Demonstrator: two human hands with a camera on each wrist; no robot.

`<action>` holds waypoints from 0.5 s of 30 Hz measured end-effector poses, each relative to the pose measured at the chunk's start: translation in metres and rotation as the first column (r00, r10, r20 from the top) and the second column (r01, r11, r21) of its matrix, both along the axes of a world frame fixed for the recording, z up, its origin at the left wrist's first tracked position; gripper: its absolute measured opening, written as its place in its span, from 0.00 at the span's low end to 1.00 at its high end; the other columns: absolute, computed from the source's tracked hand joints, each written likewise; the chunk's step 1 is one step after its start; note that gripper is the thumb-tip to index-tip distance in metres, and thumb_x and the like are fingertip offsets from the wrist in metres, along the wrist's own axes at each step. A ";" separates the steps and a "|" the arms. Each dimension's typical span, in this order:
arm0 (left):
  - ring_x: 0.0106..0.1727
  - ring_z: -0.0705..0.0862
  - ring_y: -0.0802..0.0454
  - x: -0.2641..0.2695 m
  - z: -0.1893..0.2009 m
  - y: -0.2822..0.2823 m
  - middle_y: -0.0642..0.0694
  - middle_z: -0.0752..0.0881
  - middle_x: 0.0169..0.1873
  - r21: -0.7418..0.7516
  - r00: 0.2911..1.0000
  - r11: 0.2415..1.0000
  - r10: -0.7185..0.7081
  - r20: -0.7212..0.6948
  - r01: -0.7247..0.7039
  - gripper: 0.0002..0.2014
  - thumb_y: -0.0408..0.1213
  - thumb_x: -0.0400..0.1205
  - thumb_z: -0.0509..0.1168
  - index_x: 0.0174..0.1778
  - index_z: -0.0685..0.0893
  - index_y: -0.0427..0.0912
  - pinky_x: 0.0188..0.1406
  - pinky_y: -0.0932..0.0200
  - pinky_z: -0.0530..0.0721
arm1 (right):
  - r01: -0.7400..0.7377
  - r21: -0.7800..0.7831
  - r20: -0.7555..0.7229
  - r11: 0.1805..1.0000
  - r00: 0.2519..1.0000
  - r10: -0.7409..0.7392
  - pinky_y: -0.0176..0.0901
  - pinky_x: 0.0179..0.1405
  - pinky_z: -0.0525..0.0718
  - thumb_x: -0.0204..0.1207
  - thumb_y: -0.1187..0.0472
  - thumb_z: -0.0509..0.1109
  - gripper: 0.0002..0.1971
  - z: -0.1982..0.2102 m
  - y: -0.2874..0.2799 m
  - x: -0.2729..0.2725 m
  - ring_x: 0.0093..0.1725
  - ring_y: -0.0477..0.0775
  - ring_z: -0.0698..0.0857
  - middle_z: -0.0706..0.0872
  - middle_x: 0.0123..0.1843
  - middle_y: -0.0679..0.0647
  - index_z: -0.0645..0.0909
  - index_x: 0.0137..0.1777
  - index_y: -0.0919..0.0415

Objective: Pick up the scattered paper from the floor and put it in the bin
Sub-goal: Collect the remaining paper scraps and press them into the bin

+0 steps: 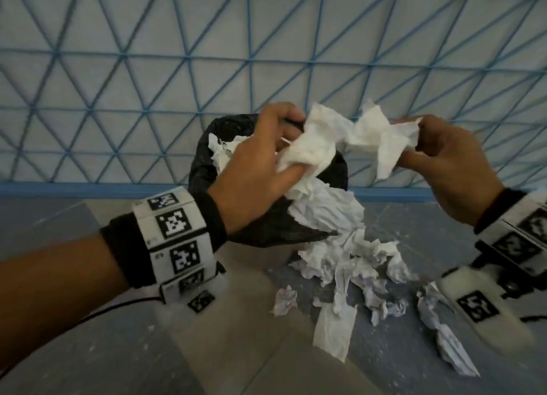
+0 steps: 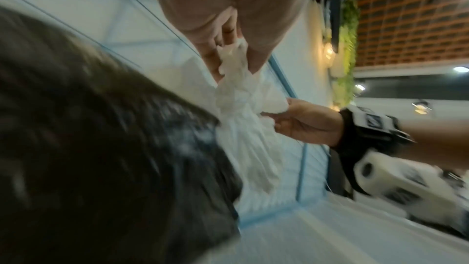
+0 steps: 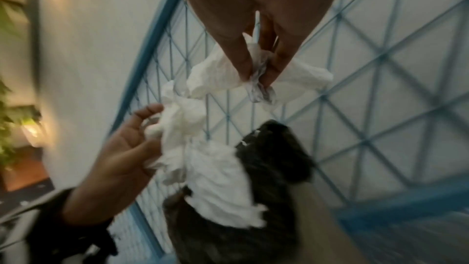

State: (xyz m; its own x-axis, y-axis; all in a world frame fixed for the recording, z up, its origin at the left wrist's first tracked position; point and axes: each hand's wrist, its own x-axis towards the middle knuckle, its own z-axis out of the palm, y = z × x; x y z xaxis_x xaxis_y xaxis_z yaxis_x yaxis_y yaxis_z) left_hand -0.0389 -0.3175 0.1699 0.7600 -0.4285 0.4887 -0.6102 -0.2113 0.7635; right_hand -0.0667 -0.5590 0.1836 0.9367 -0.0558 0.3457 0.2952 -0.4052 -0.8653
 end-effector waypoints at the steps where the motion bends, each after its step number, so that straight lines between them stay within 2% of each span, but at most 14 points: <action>1: 0.44 0.82 0.61 0.010 0.007 0.007 0.58 0.78 0.43 0.000 0.997 0.997 0.075 0.002 -0.075 0.22 0.37 0.74 0.70 0.57 0.66 0.52 0.43 0.73 0.78 | -0.012 0.021 0.034 1.000 0.999 0.011 0.28 0.42 0.85 0.65 0.72 0.73 0.17 0.006 0.013 0.008 0.39 0.36 0.85 0.89 0.34 0.36 0.80 0.44 0.49; 2: 0.45 0.82 0.56 0.020 0.010 0.014 0.54 0.80 0.44 0.058 0.989 0.988 0.145 0.002 -0.144 0.20 0.39 0.73 0.70 0.56 0.68 0.49 0.42 0.73 0.77 | -0.011 -0.010 0.051 1.000 0.999 0.011 0.35 0.44 0.84 0.65 0.72 0.73 0.14 0.010 0.028 0.015 0.40 0.41 0.84 0.88 0.35 0.40 0.82 0.45 0.53; 3: 0.47 0.82 0.55 0.029 0.009 0.021 0.51 0.81 0.46 0.172 0.979 0.964 0.204 0.003 -0.202 0.18 0.40 0.74 0.71 0.56 0.72 0.46 0.42 0.73 0.76 | -0.003 -0.108 0.058 0.994 0.998 0.010 0.42 0.46 0.82 0.66 0.73 0.73 0.12 0.012 0.044 0.022 0.40 0.47 0.82 0.86 0.36 0.47 0.83 0.46 0.59; 4: 0.50 0.82 0.53 0.035 0.006 0.026 0.49 0.83 0.49 0.309 0.969 0.921 0.247 0.007 -0.236 0.16 0.39 0.75 0.71 0.56 0.76 0.43 0.44 0.71 0.76 | 0.000 -0.259 0.062 0.966 0.998 0.016 0.44 0.47 0.78 0.66 0.75 0.72 0.11 0.011 0.059 0.029 0.40 0.51 0.79 0.82 0.34 0.51 0.84 0.47 0.64; 6: 0.57 0.82 0.48 0.042 -0.005 0.032 0.44 0.85 0.55 0.544 0.967 0.805 0.247 0.055 -0.237 0.12 0.35 0.77 0.69 0.55 0.81 0.40 0.54 0.60 0.78 | -0.044 -0.556 0.021 0.830 0.998 0.066 0.42 0.43 0.71 0.66 0.75 0.69 0.13 0.005 0.085 0.042 0.42 0.54 0.76 0.72 0.31 0.50 0.86 0.50 0.66; 8: 0.63 0.78 0.41 0.047 -0.013 0.030 0.39 0.81 0.60 0.723 0.967 0.644 0.202 0.157 -0.252 0.13 0.34 0.77 0.65 0.58 0.83 0.40 0.63 0.50 0.77 | -0.179 -0.740 -0.106 0.648 0.983 0.151 0.38 0.42 0.65 0.68 0.72 0.67 0.15 -0.005 0.105 0.051 0.47 0.57 0.77 0.71 0.33 0.50 0.85 0.55 0.64; 10: 0.66 0.73 0.38 0.053 -0.013 0.025 0.36 0.76 0.63 0.837 0.954 0.464 0.207 0.216 -0.290 0.15 0.35 0.78 0.63 0.62 0.82 0.42 0.66 0.46 0.75 | -0.270 -0.818 -0.209 0.508 0.962 0.176 0.35 0.48 0.65 0.72 0.70 0.65 0.16 -0.012 0.118 0.060 0.57 0.60 0.79 0.79 0.38 0.54 0.83 0.59 0.64; 11: 0.66 0.73 0.37 0.057 -0.010 0.023 0.35 0.75 0.64 0.866 0.951 0.409 0.229 0.207 -0.287 0.16 0.36 0.79 0.62 0.63 0.81 0.43 0.65 0.46 0.74 | -0.281 -0.835 -0.233 0.473 0.960 0.158 0.39 0.56 0.69 0.73 0.70 0.64 0.16 -0.013 0.123 0.066 0.63 0.62 0.78 0.85 0.46 0.59 0.82 0.60 0.64; 13: 0.64 0.78 0.36 0.065 -0.004 0.018 0.35 0.79 0.64 0.899 0.953 0.356 0.247 0.173 -0.256 0.16 0.33 0.80 0.60 0.63 0.82 0.41 0.60 0.49 0.78 | -0.285 -0.851 -0.269 0.441 0.958 0.098 0.50 0.67 0.72 0.75 0.69 0.62 0.17 -0.015 0.128 0.082 0.69 0.65 0.74 0.84 0.62 0.65 0.82 0.63 0.63; 15: 0.61 0.82 0.36 0.072 -0.004 0.013 0.34 0.82 0.62 0.918 0.953 0.309 0.249 0.173 -0.247 0.14 0.31 0.81 0.59 0.61 0.82 0.37 0.56 0.49 0.80 | -0.333 -0.867 -0.341 0.371 0.939 0.045 0.50 0.67 0.73 0.76 0.69 0.63 0.17 -0.015 0.131 0.093 0.70 0.64 0.75 0.82 0.65 0.66 0.81 0.64 0.62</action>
